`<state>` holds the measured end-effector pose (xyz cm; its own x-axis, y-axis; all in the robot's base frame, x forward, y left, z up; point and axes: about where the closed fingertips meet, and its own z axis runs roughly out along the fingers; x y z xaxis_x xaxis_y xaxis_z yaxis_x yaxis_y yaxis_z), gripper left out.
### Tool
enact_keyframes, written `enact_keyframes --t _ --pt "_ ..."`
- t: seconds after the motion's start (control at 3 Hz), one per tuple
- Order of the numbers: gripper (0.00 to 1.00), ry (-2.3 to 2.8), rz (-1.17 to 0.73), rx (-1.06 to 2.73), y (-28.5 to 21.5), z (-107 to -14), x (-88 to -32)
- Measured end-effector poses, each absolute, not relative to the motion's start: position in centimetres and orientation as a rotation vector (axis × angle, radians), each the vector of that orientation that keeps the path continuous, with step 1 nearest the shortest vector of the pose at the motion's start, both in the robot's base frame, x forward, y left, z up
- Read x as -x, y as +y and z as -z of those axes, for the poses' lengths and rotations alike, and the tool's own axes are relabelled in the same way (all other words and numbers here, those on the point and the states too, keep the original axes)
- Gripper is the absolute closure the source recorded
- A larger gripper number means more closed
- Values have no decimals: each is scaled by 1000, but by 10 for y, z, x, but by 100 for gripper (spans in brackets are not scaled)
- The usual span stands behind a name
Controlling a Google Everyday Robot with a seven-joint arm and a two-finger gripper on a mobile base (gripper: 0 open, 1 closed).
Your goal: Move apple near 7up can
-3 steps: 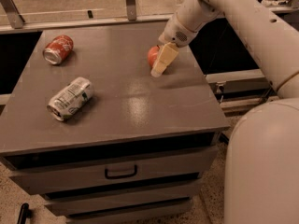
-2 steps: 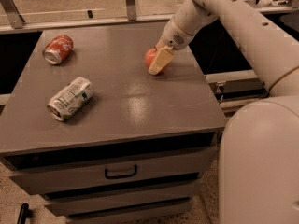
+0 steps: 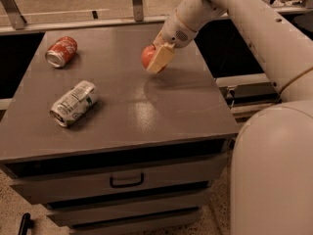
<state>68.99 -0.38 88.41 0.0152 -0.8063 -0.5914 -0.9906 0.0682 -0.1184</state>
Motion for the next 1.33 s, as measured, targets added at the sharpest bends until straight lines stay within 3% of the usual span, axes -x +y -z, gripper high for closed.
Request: enact_keyframes --t 0.33,1.0,1.33 --pt "100 1702 -459 1868 32 -902 -664" --pt "100 1585 -384 2048 90 -866 -611" --pt "84 1586 -387 2059 93 -860 -608"
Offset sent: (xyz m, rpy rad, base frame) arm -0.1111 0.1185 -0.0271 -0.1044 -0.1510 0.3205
